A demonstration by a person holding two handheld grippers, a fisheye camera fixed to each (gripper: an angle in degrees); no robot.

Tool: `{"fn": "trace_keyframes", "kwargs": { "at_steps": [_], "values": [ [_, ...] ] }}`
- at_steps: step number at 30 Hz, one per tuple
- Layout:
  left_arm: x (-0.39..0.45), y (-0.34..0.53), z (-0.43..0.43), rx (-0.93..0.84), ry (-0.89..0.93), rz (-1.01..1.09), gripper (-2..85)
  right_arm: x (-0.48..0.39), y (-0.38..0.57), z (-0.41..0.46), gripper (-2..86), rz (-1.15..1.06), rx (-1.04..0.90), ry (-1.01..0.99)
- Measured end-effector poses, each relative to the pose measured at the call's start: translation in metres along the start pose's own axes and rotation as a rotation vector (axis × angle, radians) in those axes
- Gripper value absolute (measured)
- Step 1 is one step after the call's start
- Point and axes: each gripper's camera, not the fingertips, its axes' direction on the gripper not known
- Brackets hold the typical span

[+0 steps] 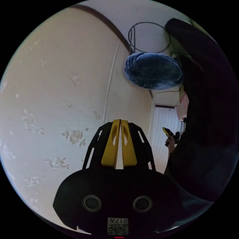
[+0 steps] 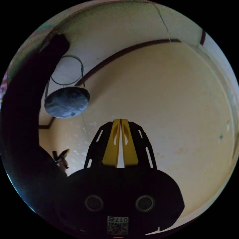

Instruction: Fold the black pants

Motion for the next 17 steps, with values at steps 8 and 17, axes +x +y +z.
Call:
{"fn": "trace_keyframes", "kwargs": {
  "at_steps": [8, 17],
  "values": [
    [0.22, 0.049, -0.235, 0.542, -0.234, 0.385, -0.6, -0.022, -0.012, 0.015, 6.1, -0.059, 0.19, -0.689],
    [0.43, 0.204, -0.125, 0.805, -0.313, 1.063, -0.6, -0.128, 0.047, -0.18, 11.2, -0.717, 0.905, -0.374]
  ]
}}
